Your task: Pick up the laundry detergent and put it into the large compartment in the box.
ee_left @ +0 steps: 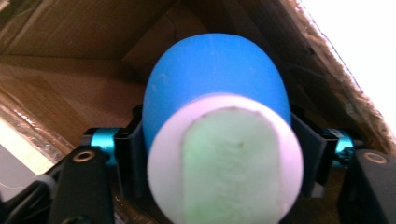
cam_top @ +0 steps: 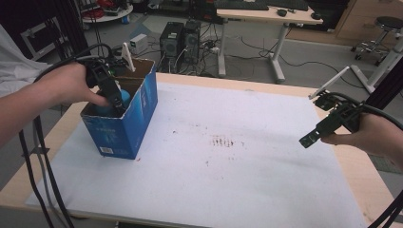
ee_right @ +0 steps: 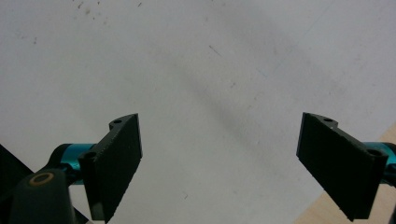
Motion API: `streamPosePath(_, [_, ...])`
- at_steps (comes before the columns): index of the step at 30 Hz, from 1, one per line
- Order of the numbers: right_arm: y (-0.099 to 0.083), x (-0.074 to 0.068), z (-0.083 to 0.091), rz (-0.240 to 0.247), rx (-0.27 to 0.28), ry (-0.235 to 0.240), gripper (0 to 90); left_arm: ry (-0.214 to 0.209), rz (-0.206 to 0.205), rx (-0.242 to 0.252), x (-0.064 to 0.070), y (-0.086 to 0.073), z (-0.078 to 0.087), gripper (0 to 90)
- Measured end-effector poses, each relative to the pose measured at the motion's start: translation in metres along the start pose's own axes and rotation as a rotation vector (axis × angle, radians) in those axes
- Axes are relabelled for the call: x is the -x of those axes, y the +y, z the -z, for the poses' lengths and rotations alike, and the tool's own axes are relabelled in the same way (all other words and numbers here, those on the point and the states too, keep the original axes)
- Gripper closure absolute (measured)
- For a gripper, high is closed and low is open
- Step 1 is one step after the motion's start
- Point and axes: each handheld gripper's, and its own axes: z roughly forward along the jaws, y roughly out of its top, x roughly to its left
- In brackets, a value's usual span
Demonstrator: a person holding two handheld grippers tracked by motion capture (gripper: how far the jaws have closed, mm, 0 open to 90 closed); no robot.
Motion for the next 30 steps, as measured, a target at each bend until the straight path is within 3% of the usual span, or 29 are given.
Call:
streamPosePath(12, [-0.002,0.0,0.002,0.004,0.009,0.001,13.4,0.018,-0.057,-0.005,0.005,-0.001,0.013,21.3])
streamPosePath(23, [-0.003,-0.002,0.003,0.012,0.018,0.004,13.4,0.046,-0.083,0.022,0.009,0.001,0.046,20.4])
streamPosePath(30, [-0.002,-0.003,0.004,0.018,0.024,0.005,13.3,0.051,-0.112,0.047,0.02,0.007,0.071,20.4])
